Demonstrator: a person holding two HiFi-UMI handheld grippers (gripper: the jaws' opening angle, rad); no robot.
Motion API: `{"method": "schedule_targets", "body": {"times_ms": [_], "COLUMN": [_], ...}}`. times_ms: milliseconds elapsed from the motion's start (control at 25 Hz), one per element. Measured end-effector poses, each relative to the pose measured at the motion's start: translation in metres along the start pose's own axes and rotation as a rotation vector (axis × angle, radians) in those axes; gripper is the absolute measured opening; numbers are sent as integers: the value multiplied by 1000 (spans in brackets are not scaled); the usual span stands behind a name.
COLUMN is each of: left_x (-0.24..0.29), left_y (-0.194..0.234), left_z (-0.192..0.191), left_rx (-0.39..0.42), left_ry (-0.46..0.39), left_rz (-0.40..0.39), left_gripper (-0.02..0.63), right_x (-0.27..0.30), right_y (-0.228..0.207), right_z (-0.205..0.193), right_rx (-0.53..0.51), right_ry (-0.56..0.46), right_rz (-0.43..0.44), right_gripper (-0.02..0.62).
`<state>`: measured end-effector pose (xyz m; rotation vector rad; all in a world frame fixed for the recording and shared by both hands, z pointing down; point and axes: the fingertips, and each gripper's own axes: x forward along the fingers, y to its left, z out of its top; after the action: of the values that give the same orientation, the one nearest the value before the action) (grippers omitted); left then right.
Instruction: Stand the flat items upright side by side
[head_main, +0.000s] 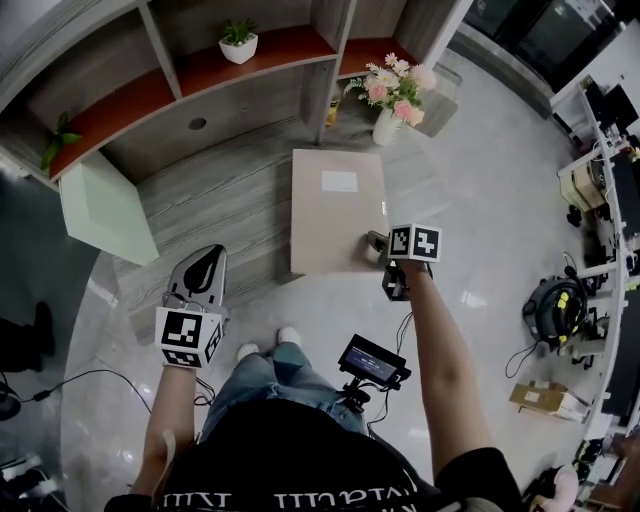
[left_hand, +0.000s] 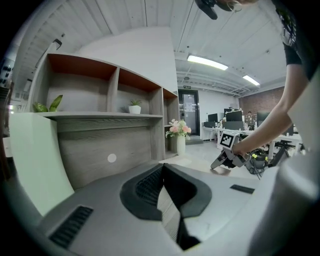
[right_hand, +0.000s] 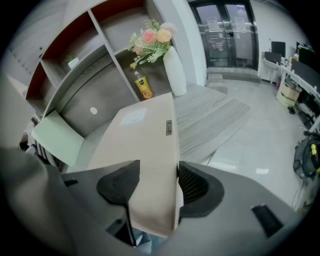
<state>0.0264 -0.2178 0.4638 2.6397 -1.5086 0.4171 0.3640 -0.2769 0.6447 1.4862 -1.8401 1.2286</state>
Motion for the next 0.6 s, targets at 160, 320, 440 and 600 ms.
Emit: {"method": "schedule_targets", "body": {"times_ms": [160,320,440,600], "left_x": [-1,-3,-5,-11], "left_y": [-4,-9,-10,-12], "left_z": [6,9,8,3], "left_rx": [38,53,55,75], "left_ry": [0,-3,-1,17], "left_rz": [-55,-102,-121,-137], "left_gripper": [12,12,12,12], "right_x": [-7,-10,-11,-13], "right_y": [19,43,60,62], "right_z": [-35,-72,-97,-101], "right_rx": [172,339,444,585], "right_ry": [1,40,92,24], "right_rz": [33,125,222,383], "right_gripper": [250,245,247,340]}}
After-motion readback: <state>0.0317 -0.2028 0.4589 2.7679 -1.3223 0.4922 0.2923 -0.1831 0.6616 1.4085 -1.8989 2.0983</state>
